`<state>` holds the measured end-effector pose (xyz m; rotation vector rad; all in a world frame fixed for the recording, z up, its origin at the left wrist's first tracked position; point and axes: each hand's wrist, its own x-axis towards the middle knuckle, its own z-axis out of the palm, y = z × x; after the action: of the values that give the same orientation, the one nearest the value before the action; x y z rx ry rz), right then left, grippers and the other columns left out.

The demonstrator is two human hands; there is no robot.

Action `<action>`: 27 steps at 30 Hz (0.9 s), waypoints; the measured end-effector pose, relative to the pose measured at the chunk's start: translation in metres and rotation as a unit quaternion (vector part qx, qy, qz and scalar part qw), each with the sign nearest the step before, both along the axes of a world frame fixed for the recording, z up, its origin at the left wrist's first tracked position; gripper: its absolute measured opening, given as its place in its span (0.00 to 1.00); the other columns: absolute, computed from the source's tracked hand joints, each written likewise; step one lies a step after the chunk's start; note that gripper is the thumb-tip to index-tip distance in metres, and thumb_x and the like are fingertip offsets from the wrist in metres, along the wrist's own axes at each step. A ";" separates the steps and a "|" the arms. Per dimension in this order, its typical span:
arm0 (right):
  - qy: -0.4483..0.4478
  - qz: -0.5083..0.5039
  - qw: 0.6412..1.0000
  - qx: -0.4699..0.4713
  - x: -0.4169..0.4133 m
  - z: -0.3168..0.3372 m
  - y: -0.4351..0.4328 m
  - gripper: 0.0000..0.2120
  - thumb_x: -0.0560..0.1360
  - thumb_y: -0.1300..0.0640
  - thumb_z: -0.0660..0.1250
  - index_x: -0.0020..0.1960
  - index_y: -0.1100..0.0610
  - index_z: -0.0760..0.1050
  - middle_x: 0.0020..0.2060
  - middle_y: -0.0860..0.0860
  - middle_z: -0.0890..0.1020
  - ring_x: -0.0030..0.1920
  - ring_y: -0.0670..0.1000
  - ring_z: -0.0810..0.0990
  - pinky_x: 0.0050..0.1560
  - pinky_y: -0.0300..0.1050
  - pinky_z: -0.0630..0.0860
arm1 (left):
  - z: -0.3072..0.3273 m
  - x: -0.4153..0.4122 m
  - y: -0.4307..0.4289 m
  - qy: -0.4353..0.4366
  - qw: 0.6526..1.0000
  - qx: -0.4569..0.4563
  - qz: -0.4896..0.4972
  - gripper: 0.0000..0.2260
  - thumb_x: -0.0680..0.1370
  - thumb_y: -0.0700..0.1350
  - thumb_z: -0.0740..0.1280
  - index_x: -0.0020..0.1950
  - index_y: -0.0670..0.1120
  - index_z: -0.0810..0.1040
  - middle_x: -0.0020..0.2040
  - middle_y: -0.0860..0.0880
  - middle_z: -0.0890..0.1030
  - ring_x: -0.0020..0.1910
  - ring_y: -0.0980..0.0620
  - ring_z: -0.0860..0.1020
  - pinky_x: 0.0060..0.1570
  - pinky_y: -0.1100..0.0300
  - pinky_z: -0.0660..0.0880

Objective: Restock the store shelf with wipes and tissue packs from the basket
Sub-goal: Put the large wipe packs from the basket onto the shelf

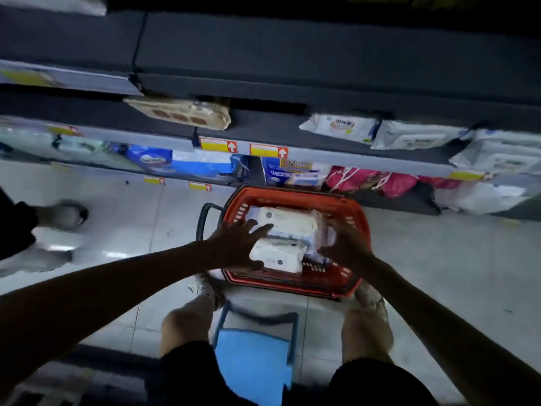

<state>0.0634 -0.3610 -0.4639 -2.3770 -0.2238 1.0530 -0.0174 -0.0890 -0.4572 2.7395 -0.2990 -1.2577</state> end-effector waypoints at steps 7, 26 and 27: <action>-0.001 -0.062 0.997 -0.047 -0.028 -0.069 0.026 0.37 0.68 0.55 0.81 0.73 0.59 0.70 0.64 0.59 0.80 0.63 0.60 0.80 0.59 0.51 0.79 | -0.079 0.001 0.043 -0.033 0.998 -0.043 0.027 0.48 0.74 0.72 0.64 0.85 0.54 0.46 0.82 0.42 0.61 0.70 0.39 0.75 0.59 0.47 0.78; -0.142 0.011 0.989 0.033 -0.005 -0.273 0.014 0.49 0.65 0.48 0.82 0.79 0.47 0.60 0.73 0.53 0.71 0.70 0.56 0.72 0.64 0.50 0.73 | -0.309 0.038 0.047 -0.171 0.962 -0.134 0.167 0.42 0.60 0.69 0.71 0.72 0.57 0.66 0.65 0.50 0.69 0.66 0.43 0.75 0.56 0.38 0.79; -0.154 0.018 0.988 0.021 -0.001 -0.277 0.018 0.50 0.64 0.49 0.83 0.79 0.47 0.60 0.73 0.52 0.71 0.70 0.56 0.72 0.65 0.50 0.73 | -0.312 0.037 0.047 -0.185 0.959 -0.137 0.163 0.42 0.61 0.69 0.73 0.71 0.57 0.67 0.64 0.51 0.69 0.64 0.44 0.76 0.54 0.39 0.80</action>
<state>0.0624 -0.3434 -0.7410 -2.4962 -0.3967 0.6833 0.0201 -0.0416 -0.7692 2.6217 -0.0386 -0.5737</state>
